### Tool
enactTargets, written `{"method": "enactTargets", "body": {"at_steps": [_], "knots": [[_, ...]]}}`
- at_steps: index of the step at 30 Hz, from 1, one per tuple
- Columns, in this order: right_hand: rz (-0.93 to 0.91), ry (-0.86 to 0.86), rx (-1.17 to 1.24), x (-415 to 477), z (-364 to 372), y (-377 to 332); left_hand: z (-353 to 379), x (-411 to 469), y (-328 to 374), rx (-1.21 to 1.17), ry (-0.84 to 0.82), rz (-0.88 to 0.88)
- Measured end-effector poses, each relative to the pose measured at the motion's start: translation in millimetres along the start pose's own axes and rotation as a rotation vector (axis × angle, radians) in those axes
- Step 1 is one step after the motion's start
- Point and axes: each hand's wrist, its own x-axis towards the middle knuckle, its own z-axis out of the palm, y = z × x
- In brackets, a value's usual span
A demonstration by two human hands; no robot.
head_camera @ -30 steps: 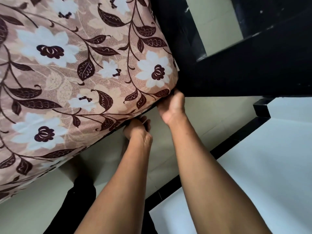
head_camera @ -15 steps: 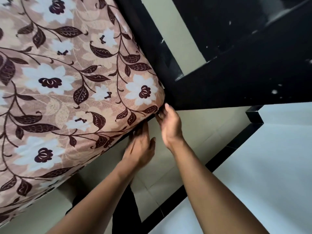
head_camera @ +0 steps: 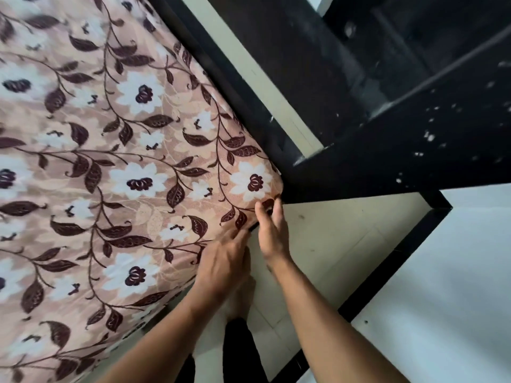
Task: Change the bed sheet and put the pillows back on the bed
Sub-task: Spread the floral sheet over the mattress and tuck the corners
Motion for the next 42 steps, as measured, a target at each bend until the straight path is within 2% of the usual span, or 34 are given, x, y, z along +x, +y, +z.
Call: {"method": "enactTargets", "body": {"at_steps": [2,4,6,8,10,12,13,15,18,21,22,23,24,25,26,27,28,30,32,34,36,37,40,42], "knots": [[0.133,0.025,0.010,27.6,6.6,-16.7,-18.5,8.9,-10.3,0.015,0.088,0.121],[0.229,0.054,-0.030,52.6,2.8,-28.0,-32.4,19.1,-20.4,0.088,0.106,0.175],[0.250,0.075,-0.214,51.4,-7.0,-32.6,-41.3,28.8,-30.3,0.177,0.076,0.168],[0.095,0.204,-0.450,26.7,-8.2,-28.5,-46.0,28.6,-38.0,0.310,0.041,0.086],[-0.280,0.277,-0.598,-4.7,2.4,-22.0,-45.1,21.1,-42.3,0.386,0.015,-0.072],[-0.595,0.111,-0.792,-9.3,11.0,-7.1,-38.8,17.2,-44.8,0.370,-0.010,-0.207],[-0.651,0.041,-0.881,-0.2,11.4,-4.8,-36.1,20.0,-45.1,0.344,-0.029,-0.236],[-0.615,0.023,-0.933,25.1,11.1,-5.9,-32.5,32.7,-46.6,0.336,-0.057,-0.240],[-0.443,0.050,-0.956,49.6,21.6,-23.0,-31.9,57.2,-45.5,0.380,-0.102,-0.238],[-0.242,0.012,-0.974,38.3,36.5,-46.0,-48.3,57.2,-51.5,0.300,-0.150,-0.188],[-0.249,0.029,-1.006,27.1,40.4,-51.8,-56.2,48.6,-54.4,0.246,-0.148,-0.162],[-0.339,0.051,-1.047,15.6,42.1,-51.5,-60.1,37.4,-57.4,0.203,-0.116,-0.152],[-0.506,0.024,-1.100,1.4,45.6,-47.4,-62.5,20.6,-61.3,0.185,-0.063,-0.190],[-0.670,-0.062,-1.162,-11.0,48.0,-39.6,-61.2,2.4,-64.2,0.184,-0.018,-0.271],[-0.754,-0.163,-1.225,-21.8,49.0,-31.1,-57.2,-15.8,-67.1,0.188,0.002,-0.360],[-0.740,-0.215,-1.266,-27.3,50.6,-21.9,-54.1,-31.2,-69.0,0.184,-0.020,-0.412],[-0.652,-0.196,-1.279,-29.8,54.0,-15.6,-52.1,-43.5,-69.6,0.174,-0.069,-0.400],[-0.418,-0.092,-1.248,-38.9,71.3,-18.1,-52.2,-63.6,-72.6,0.120,-0.123,-0.276],[-0.322,-0.069,-1.232,-52.7,95.8,-33.2,-58.9,-81.4,-81.9,0.062,-0.054,-0.255],[-0.493,-0.184,-1.267,-70.8,118.9,-39.4,-65.3,-103.9,-96.8,0.116,0.013,-0.399],[-0.583,-0.395,-1.387,-97.1,142.9,-36.9,-76.0,-134.3,-113.6,0.187,-0.049,-0.530],[-0.514,-0.452,-1.451,-109.5,153.9,-36.0,-81.9,-148.5,-119.9,0.215,-0.113,-0.556],[-0.219,-0.453,-1.548,-134.3,179.6,-51.0,-102.7,-181.5,-124.8,0.171,-0.285,-0.630],[-0.123,-0.535,-1.546,-150.4,185.0,-84.8,-126.5,-192.3,-119.7,0.096,-0.391,-0.669]]}}
